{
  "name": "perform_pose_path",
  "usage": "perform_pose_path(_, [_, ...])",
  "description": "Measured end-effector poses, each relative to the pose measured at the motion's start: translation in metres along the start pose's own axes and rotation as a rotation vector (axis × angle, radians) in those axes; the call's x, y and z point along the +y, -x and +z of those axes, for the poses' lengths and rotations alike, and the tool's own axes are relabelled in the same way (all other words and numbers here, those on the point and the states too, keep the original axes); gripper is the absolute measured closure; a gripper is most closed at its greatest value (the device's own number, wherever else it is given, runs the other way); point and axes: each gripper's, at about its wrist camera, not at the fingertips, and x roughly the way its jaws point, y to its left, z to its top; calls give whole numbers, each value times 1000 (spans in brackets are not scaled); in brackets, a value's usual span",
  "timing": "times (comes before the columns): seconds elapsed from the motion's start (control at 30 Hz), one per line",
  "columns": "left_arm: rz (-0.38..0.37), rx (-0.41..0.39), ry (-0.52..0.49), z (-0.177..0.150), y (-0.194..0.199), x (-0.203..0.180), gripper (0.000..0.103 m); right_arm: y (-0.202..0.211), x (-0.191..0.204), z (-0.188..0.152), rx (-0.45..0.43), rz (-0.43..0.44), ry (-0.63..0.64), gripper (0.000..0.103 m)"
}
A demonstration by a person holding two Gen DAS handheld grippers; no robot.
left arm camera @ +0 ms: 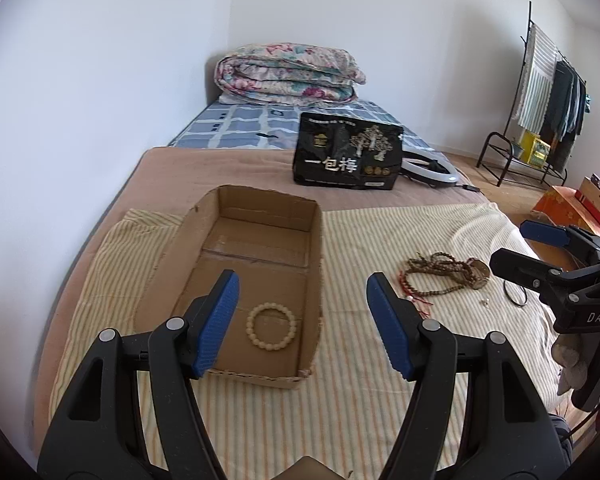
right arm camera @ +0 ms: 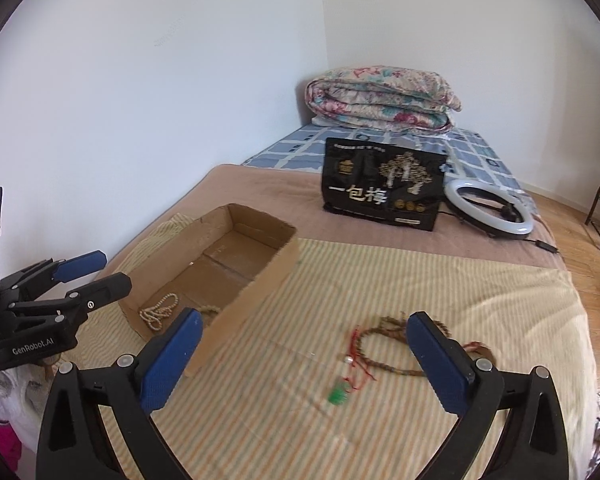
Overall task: Organize jewelry
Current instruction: 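Grasp the green jade pendant with the left tool while the right tool grasps the watch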
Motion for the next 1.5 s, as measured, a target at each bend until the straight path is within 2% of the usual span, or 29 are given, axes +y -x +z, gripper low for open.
perform_pose_path(0.27, [-45,21,-24,-3,-6,-31,35,29,-41,-16,-8,-85,8,0])
perform_pose_path(0.83, [-125,71,-70,-12,-33,-78,35,56,-138,-40,-2,-208,-137,0])
perform_pose_path(1.13, [-159,118,-84,-22,-57,-99,35,45,-179,-51,29,-224,-215,0])
perform_pose_path(1.4, [-185,170,-106,-36,-84,-117,35,25,-206,-61,66,-179,-295,0])
perform_pose_path(1.5, [-198,194,-98,-42,-97,-120,35,12,-211,-63,88,-170,-300,5])
